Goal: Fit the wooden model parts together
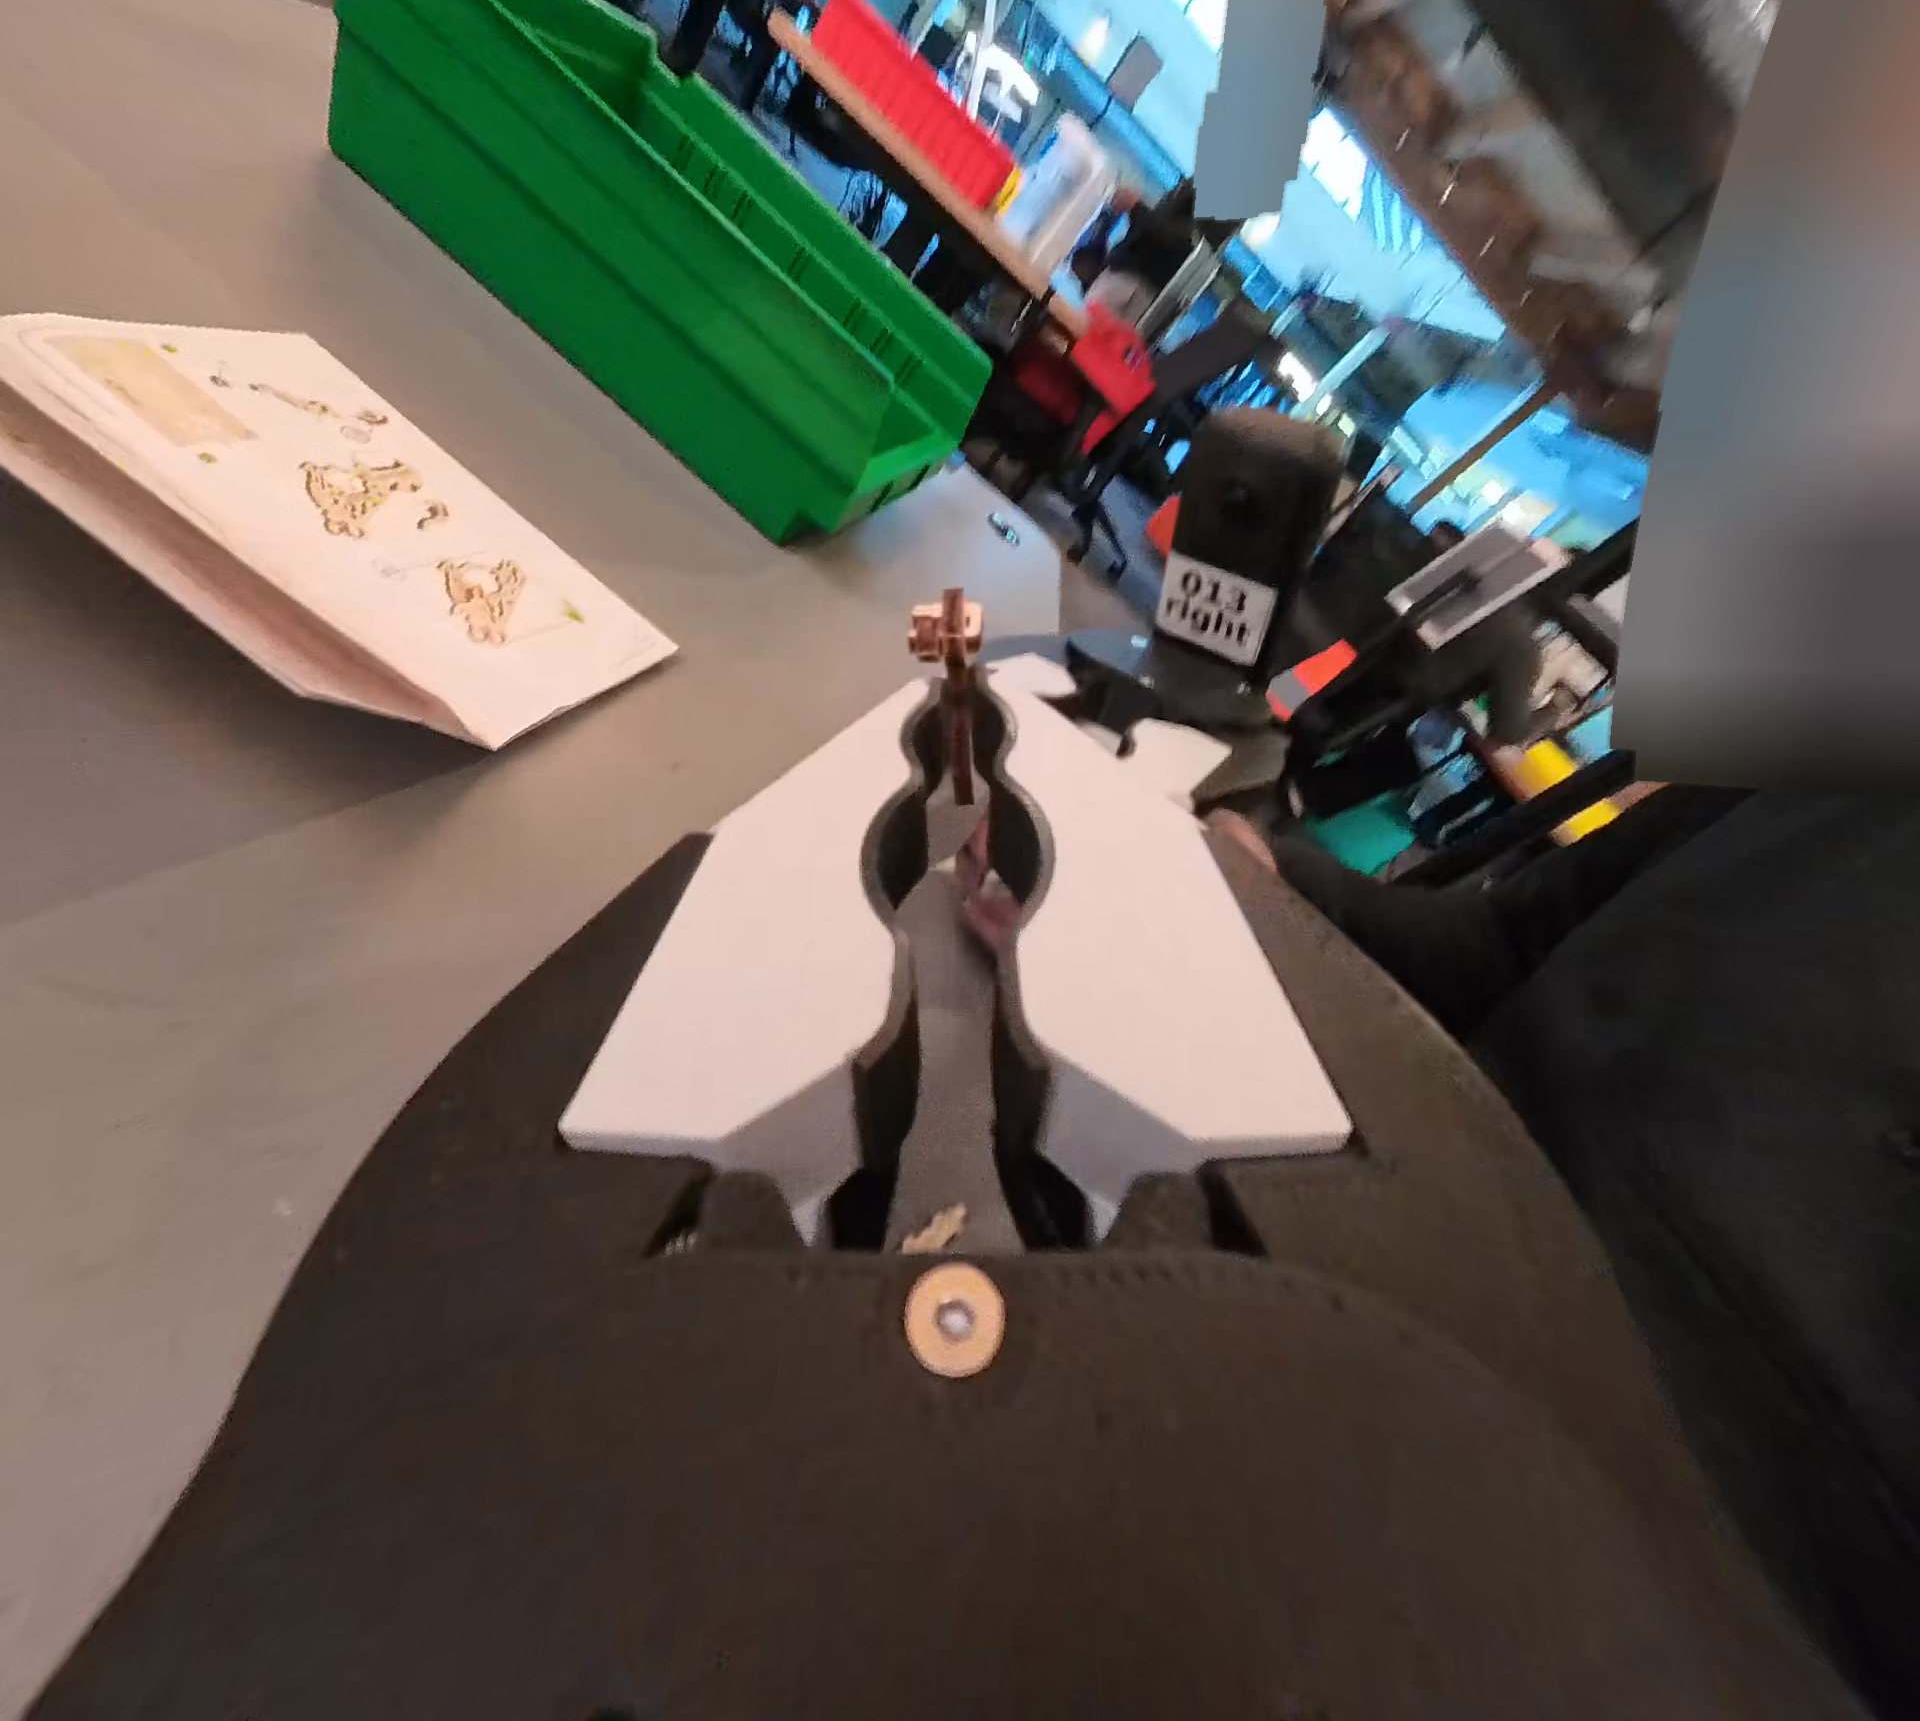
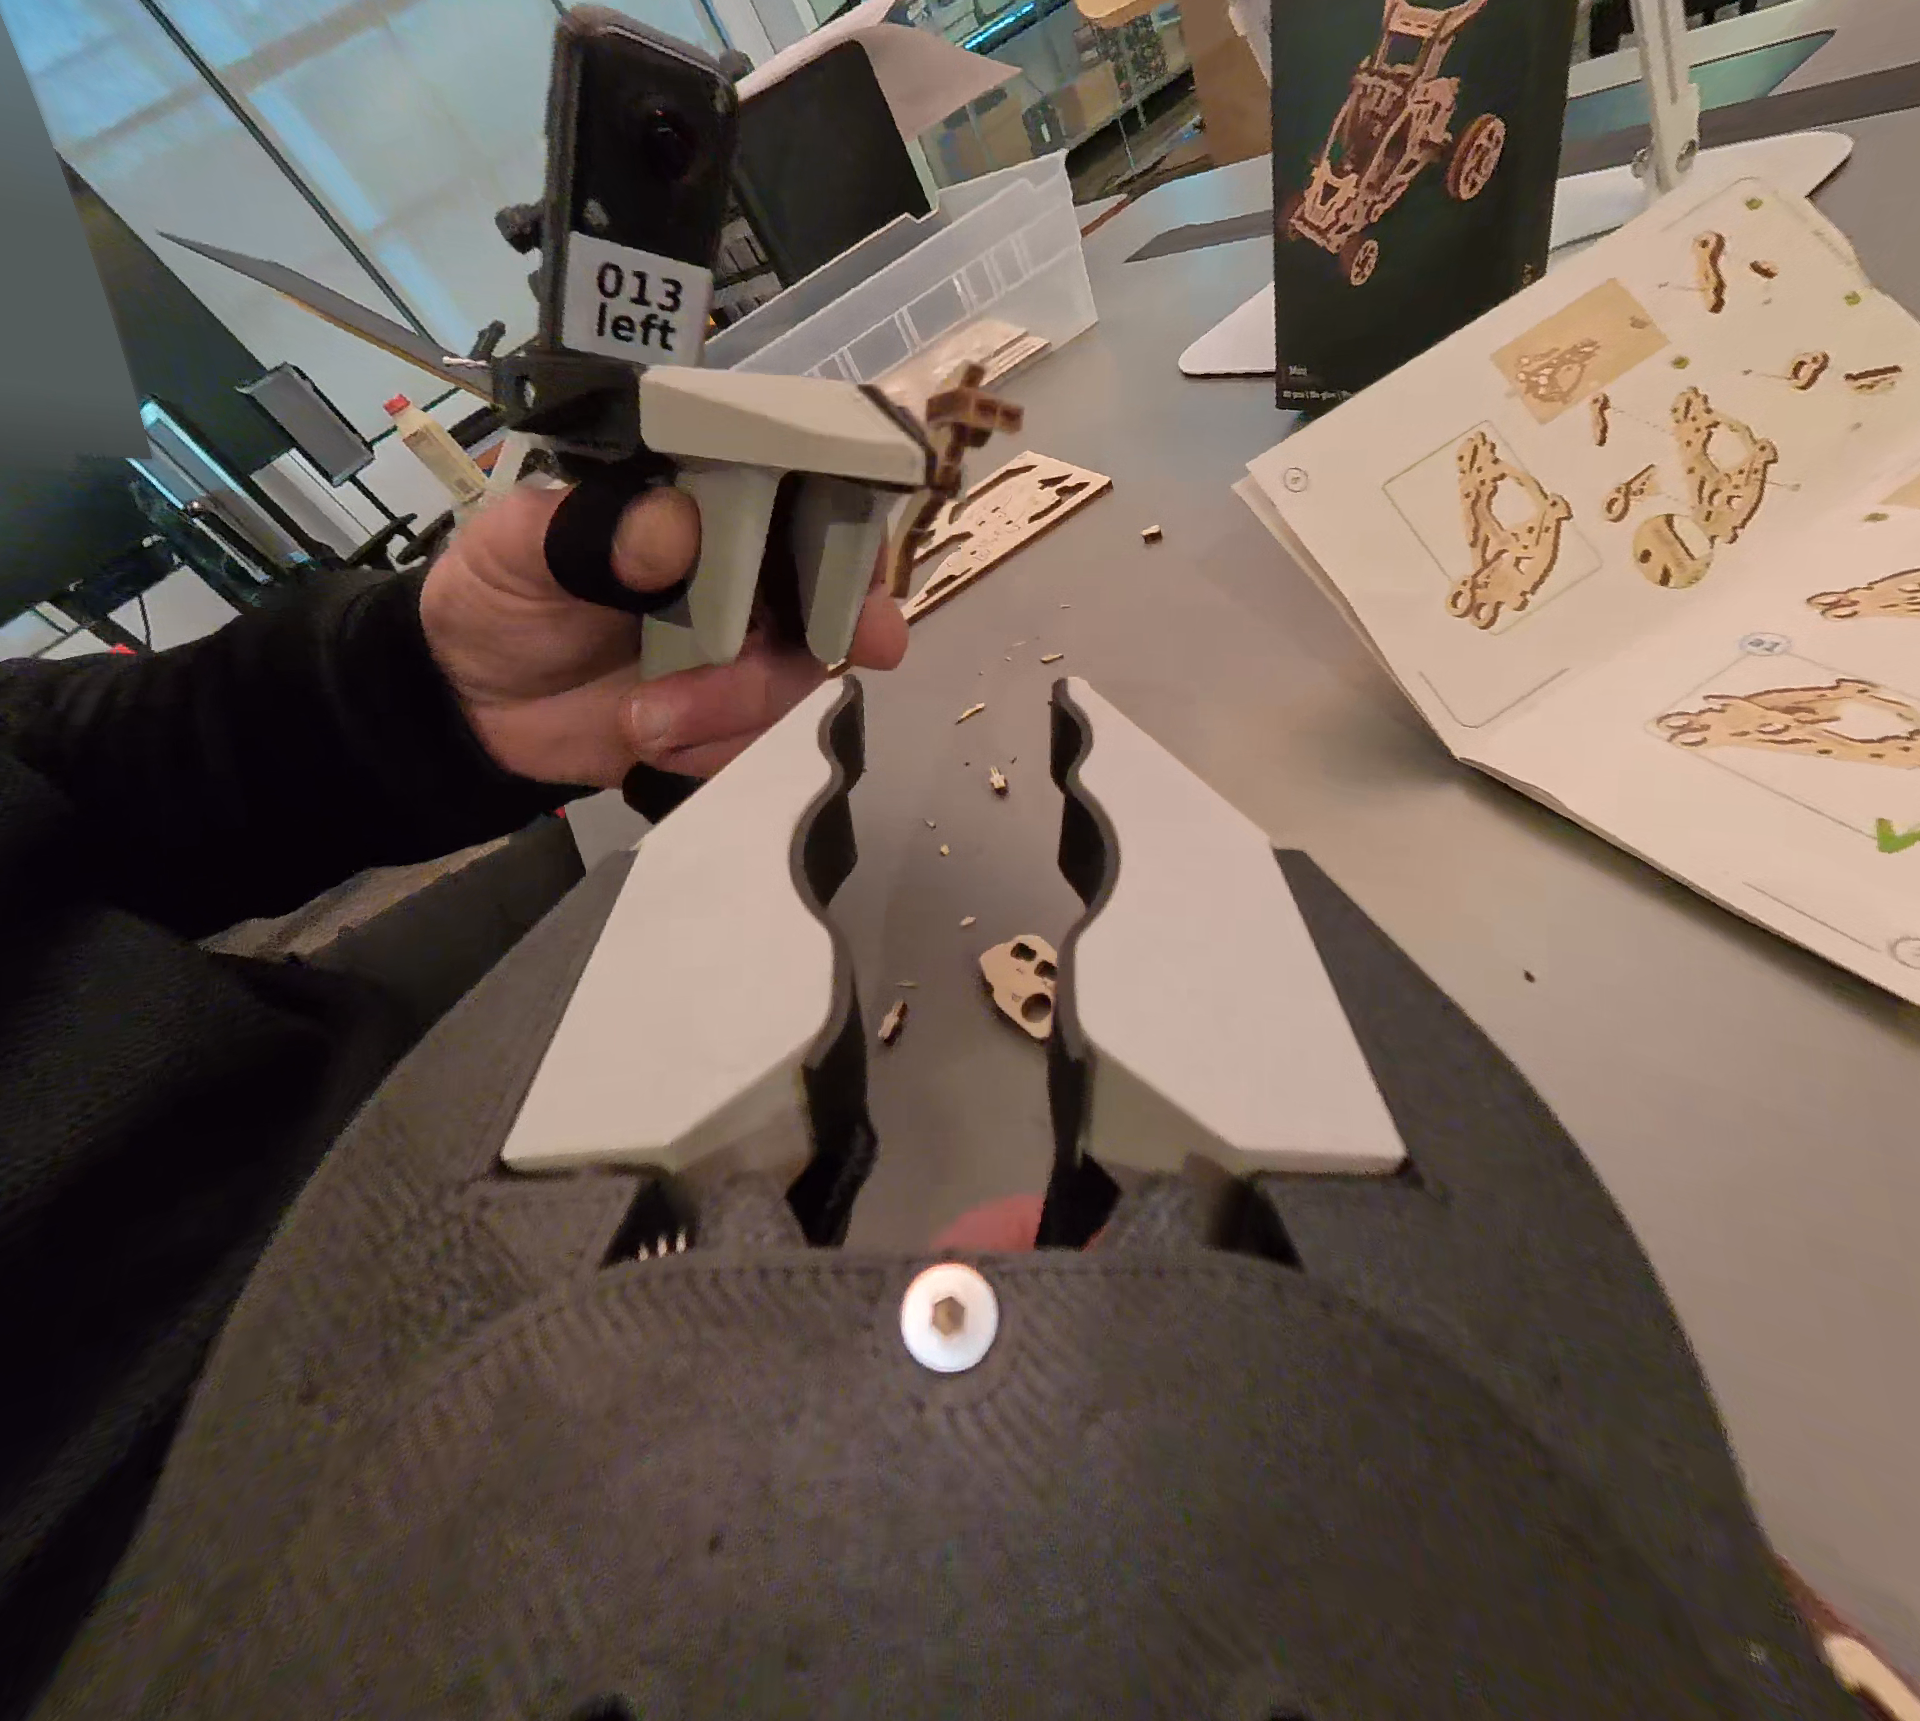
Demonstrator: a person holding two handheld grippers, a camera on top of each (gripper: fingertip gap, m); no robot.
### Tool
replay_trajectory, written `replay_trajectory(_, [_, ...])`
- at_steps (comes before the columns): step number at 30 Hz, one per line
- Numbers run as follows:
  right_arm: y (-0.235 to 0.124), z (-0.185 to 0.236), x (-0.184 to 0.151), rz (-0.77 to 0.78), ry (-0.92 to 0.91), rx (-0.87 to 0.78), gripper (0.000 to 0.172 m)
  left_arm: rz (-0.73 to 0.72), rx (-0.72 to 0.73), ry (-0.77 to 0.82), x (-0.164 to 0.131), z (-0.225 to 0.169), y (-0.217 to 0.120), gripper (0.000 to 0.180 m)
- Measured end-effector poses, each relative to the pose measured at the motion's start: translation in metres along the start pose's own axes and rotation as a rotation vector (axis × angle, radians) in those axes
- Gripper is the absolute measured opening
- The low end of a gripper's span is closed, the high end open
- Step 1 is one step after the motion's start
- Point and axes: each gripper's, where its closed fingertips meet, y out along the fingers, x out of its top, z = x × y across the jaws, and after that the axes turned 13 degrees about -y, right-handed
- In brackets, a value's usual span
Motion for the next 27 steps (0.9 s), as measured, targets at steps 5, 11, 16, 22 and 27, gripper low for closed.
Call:
replay_trajectory(5, [0.005, 0.004, 0.008, -0.027, 0.013, -0.002, 0.022, -0.072, -0.066, -0.061, 0.0, -0.008, 0.007, 0.001])
replay_trajectory(11, [0.006, 0.01, 0.017, -0.065, 0.007, 0.006, 0.0, -0.147, -0.13, -0.122, 0.003, -0.014, 0.007, 0.001])
replay_trajectory(16, [0.006, 0.012, 0.02, -0.068, 0.0, 0.006, 0.0, -0.175, -0.148, -0.129, 0.005, -0.015, 0.005, 0.001])
replay_trajectory(22, [0.007, 0.011, 0.023, -0.075, 0.053, 0.004, 0.013, -0.21, -0.159, -0.139, 0.007, -0.016, 0.006, 0.001])
replay_trajectory(27, [0.008, 0.013, 0.026, -0.082, 0.049, -0.001, 0.0, -0.207, -0.167, -0.134, 0.003, -0.019, 0.009, 0.001])
